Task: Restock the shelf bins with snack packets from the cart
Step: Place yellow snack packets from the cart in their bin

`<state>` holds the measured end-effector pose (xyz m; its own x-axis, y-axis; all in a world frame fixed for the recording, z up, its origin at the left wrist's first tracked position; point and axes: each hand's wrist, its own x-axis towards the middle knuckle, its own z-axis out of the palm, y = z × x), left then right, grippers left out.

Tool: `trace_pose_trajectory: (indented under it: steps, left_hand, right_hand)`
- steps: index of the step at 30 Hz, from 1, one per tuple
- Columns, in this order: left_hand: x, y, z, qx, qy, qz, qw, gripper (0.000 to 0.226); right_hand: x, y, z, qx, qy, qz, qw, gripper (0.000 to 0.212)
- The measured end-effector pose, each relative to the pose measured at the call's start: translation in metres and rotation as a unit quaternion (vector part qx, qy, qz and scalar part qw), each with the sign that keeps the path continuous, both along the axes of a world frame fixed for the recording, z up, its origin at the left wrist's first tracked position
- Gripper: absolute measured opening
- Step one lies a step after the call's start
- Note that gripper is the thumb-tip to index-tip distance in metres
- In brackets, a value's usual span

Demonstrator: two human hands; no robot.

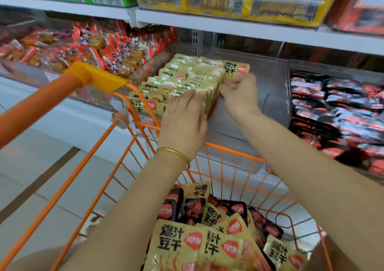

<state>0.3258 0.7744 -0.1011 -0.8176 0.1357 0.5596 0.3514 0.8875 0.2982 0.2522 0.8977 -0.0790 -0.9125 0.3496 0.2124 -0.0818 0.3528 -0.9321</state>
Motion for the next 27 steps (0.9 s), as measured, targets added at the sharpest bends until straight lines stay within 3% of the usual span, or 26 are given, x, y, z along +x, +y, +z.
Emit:
trace_pose_trajectory:
  steps: [3, 5, 8, 10, 12, 15, 19, 24, 27]
  left_hand:
    - [0.019, -0.006, 0.005, -0.012, 0.038, -0.013, 0.999, 0.038]
    - [0.031, -0.007, 0.005, -0.018, 0.054, -0.006, 0.998, 0.035]
    - [0.043, -0.008, -0.002, -0.019, 0.070, 0.003, 0.997, 0.034]
    - [0.047, -0.008, -0.006, -0.018, 0.073, 0.006, 0.997, 0.035]
    - [0.048, -0.006, -0.007, -0.011, 0.071, 0.001, 0.997, 0.035]
    - [0.051, -0.006, -0.008, -0.004, 0.077, -0.008, 0.997, 0.034]
    - [0.053, -0.008, -0.007, 0.006, 0.074, -0.007, 0.997, 0.035]
    - [0.054, -0.007, -0.005, 0.016, 0.064, -0.009, 0.998, 0.036]
    - [0.056, -0.004, -0.005, 0.020, 0.065, -0.022, 0.997, 0.036]
  right_hand:
    - [0.079, 0.007, 0.009, 0.004, 0.035, 0.144, 0.989, 0.033]
    - [0.111, 0.012, 0.001, 0.048, -0.039, 0.252, 0.966, 0.031]
    - [0.135, 0.018, -0.026, 0.168, -0.178, 0.367, 0.897, 0.021]
    - [0.141, 0.021, -0.045, 0.301, -0.190, 0.399, 0.845, 0.017]
    - [0.143, 0.022, -0.062, 0.447, -0.166, 0.388, 0.789, 0.035]
    - [0.144, 0.018, -0.085, 0.556, -0.135, 0.374, 0.730, 0.059]
    - [0.138, 0.015, -0.116, 0.577, -0.068, 0.386, 0.717, 0.056]
    - [0.138, 0.013, -0.101, 0.606, 0.004, 0.379, 0.699, 0.019]
    - [0.143, 0.018, -0.080, 0.620, 0.054, 0.381, 0.684, 0.033]
